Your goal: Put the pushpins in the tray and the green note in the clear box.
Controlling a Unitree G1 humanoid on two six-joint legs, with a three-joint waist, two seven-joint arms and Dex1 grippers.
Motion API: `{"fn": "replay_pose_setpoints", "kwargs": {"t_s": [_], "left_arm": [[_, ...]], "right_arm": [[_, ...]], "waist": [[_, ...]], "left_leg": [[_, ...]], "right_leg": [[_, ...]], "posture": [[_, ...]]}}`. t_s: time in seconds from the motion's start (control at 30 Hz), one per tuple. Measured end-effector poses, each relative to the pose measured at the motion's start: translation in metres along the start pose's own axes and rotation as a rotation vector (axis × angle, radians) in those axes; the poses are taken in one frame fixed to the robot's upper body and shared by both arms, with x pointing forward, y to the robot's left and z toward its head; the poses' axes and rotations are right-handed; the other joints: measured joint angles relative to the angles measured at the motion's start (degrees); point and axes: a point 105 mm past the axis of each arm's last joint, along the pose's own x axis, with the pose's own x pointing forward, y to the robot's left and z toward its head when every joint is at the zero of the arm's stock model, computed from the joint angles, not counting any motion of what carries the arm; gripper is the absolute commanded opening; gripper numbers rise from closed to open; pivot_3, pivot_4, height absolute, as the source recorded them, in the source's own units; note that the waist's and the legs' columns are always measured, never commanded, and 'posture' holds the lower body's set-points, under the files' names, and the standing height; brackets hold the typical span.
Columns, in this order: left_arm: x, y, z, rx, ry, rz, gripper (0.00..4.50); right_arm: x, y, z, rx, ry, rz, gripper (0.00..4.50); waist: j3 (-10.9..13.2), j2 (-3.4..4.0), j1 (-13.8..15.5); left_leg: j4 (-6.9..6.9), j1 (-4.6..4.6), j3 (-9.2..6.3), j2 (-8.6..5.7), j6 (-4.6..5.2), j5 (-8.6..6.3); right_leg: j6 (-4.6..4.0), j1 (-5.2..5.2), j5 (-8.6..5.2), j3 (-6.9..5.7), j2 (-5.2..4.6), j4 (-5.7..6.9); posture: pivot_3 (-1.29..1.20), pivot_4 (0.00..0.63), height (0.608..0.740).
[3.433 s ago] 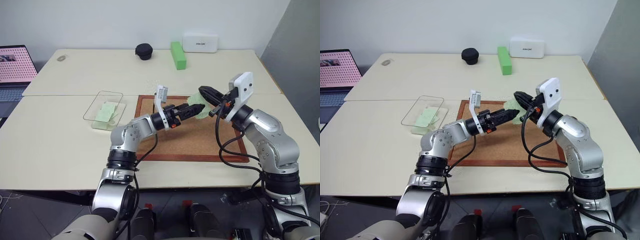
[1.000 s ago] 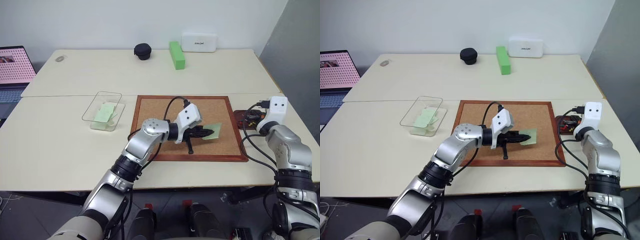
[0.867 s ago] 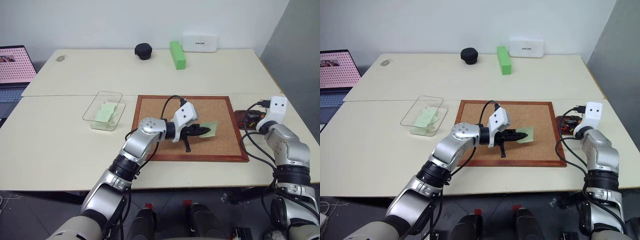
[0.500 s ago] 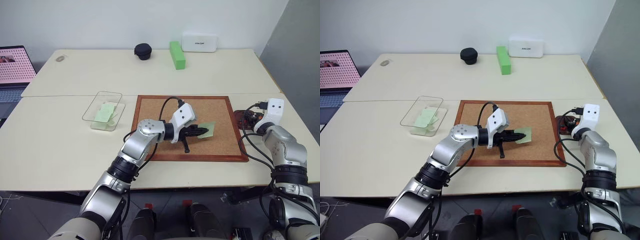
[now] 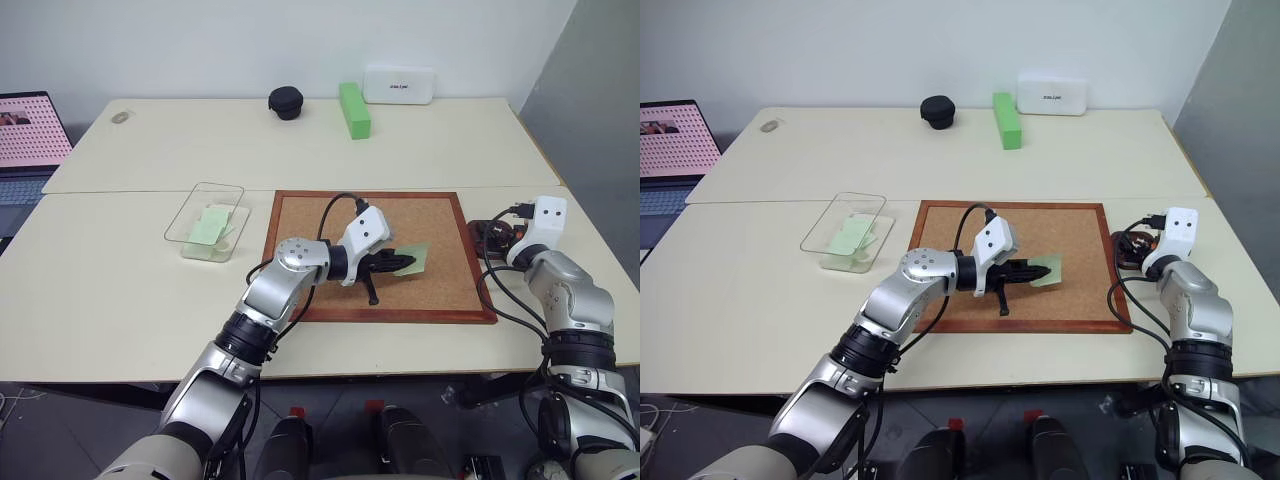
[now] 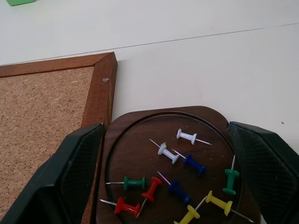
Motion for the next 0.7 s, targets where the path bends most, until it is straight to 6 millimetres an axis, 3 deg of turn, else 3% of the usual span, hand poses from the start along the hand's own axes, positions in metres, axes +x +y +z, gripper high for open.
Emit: {"fn": "replay_pose_setpoints", "kwargs": {"t_s": [0.17,0.37,0.5,0.7], "left_arm": [[-0.004,0.007,0.002,-0.014,-0.009,0.038,0.0],[-0.024,0.032,0.001,-0.076,-0.025,0.193,0.0],[-0.053,0.064,0.004,-0.088,-0.058,0.449,0.0],[-0.121,0.114,0.006,-0.087,-0.072,0.951,0.0]], "right_arm": [[-0.005,0.007,0.006,-0.078,-0.027,0.046,4.47],[-0.031,0.043,0.021,-0.353,-0.13,0.26,4.47],[-0.056,0.088,0.026,-0.478,-0.22,0.483,4.47],[-0.089,0.145,0.041,-0.34,-0.324,0.757,4.47]], "waist": [[0.0,0.01,0.0],[0.0,0.01,-0.2],[0.0,0.01,-0.5],[0.0,0.0,-0.3]], "left_leg": [[0.0,0.0,0.0,0.0,0.0,0.0],[0.0,0.01,-0.02,0.03,0.0,0.0],[0.01,0.04,-0.05,0.04,-0.01,0.0],[0.03,0.0,-0.14,0.02,-0.01,0.0]], "right_leg": [[0.0,0.0,0.0,0.0,0.0,0.0],[0.01,0.0,0.0,-0.02,0.01,0.0],[0.02,0.01,0.0,-0.04,0.01,0.01],[0.03,0.02,0.01,-0.09,-0.01,0.0]], "posture": [[0.0,0.15,0.74],[0.0,0.15,0.74],[0.0,0.15,0.74],[0.0,0.15,0.74]]}}
